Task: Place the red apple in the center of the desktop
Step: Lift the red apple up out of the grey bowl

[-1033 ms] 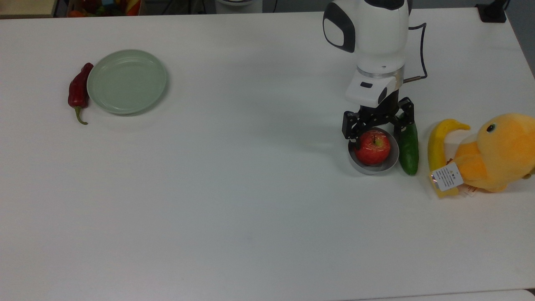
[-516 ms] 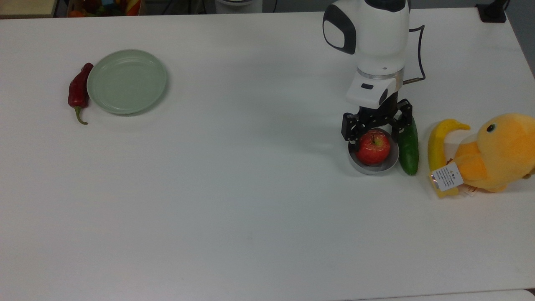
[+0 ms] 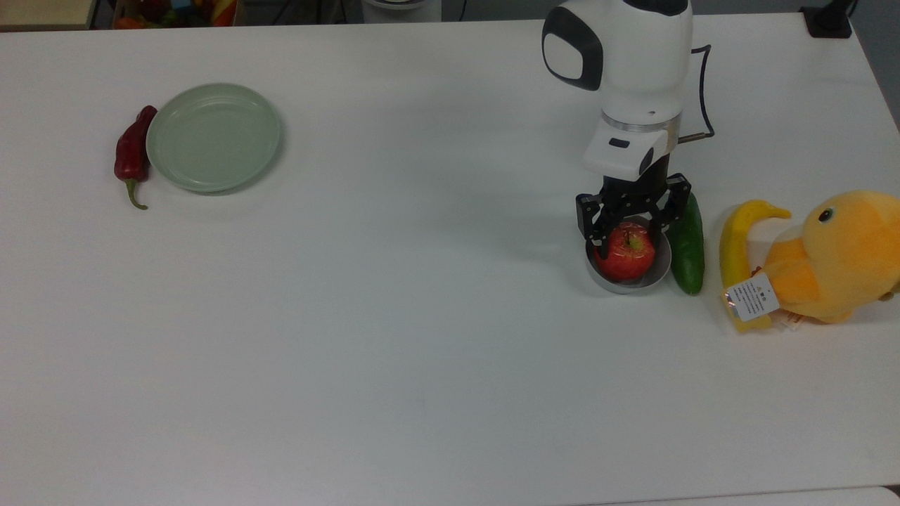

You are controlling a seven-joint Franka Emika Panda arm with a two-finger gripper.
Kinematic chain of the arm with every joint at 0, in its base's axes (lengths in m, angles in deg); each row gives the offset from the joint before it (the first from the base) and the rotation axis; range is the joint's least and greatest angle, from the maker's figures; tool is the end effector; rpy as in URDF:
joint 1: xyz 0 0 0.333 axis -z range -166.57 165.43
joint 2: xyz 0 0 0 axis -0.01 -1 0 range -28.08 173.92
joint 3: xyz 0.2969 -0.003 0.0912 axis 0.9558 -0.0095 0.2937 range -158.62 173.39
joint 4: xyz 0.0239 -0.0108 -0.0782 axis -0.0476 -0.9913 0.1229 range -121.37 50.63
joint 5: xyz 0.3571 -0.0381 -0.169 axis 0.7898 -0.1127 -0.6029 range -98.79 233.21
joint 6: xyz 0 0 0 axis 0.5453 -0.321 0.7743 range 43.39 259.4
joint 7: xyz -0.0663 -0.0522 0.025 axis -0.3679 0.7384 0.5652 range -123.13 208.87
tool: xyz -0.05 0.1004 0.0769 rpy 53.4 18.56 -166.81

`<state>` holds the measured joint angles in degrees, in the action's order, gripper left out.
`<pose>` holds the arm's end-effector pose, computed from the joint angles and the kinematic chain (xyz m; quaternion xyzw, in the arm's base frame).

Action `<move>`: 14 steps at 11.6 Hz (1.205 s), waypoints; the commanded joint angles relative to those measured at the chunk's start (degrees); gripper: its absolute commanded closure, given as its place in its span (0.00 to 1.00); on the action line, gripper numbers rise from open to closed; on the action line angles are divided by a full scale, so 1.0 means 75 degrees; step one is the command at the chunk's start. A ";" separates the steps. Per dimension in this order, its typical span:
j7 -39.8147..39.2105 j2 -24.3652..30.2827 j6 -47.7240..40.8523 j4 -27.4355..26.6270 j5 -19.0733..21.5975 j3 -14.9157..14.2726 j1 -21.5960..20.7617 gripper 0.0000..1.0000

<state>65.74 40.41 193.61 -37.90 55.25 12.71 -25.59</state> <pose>0.6407 0.3655 0.3087 -0.9680 -0.1273 -0.2101 0.0513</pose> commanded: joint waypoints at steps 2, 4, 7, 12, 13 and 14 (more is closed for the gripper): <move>0.0325 0.0466 0.0003 -0.0014 -0.0152 -0.0030 -0.0109 0.66; 0.0408 0.0561 -0.0009 -0.0014 -0.0152 -0.0030 -0.0098 0.66; 0.0408 0.1110 -0.0161 -0.0014 -0.0070 -0.0054 0.0112 0.66; -0.0093 0.2703 -0.2419 -0.0680 -0.0035 -0.0065 0.0850 0.64; -0.0305 0.2880 -0.2875 -0.0798 -0.0023 -0.0077 0.1002 0.64; -0.0492 0.2975 -0.3216 -0.0927 -0.0023 -0.0089 0.1143 0.64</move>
<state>65.42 57.99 174.27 -39.39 55.24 12.37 -18.94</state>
